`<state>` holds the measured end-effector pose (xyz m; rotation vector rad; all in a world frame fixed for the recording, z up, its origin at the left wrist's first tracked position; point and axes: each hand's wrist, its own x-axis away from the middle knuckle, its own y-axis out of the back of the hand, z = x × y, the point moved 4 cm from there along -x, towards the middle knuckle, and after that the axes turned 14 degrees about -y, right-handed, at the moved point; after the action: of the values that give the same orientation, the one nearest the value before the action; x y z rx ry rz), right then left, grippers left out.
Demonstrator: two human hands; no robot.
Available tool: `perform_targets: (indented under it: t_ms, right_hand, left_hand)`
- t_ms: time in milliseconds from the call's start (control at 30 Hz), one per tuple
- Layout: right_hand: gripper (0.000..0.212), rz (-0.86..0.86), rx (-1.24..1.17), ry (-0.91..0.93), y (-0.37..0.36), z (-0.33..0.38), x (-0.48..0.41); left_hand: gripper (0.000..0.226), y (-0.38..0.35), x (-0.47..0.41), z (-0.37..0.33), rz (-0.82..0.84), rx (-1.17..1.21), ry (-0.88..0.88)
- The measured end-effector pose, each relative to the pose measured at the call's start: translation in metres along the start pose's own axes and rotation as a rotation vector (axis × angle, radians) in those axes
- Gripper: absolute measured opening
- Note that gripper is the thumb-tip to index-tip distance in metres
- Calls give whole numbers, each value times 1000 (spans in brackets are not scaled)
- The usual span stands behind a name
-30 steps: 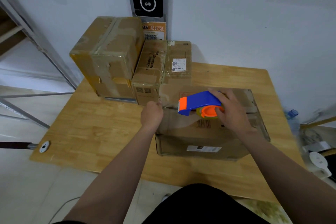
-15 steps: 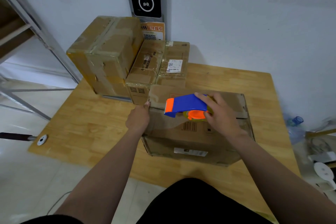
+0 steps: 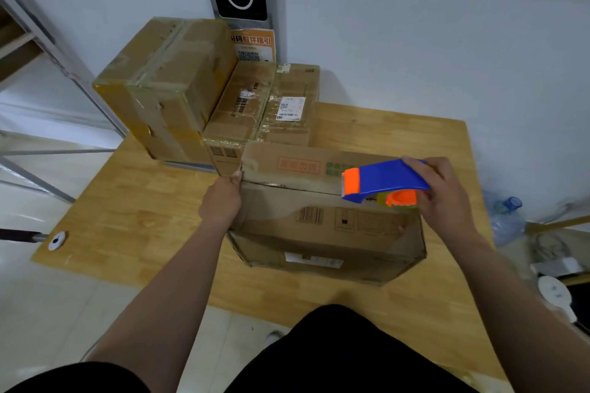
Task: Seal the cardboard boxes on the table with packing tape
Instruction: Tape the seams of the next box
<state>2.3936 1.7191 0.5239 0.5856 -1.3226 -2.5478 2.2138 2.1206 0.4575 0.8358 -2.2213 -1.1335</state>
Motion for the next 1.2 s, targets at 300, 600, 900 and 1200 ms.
perform_targets:
  t_ms: [300, 600, 900, 1200]
  right_hand:
    - [75, 0, -8, -65, -6, 3, 6]
    - [75, 25, 26, -97, -5, 9, 4]
    - [76, 35, 46, -74, -6, 13, 3]
    - [74, 46, 34, -70, -3, 16, 4]
  left_hand:
    - [56, 5, 2, -9, -84, -57, -162]
    - [72, -7, 45, -28, 201, -440, -550]
    - [90, -26, 61, -48, 304, -604, -556]
    - [88, -73, 90, -123, 477, -473, -688]
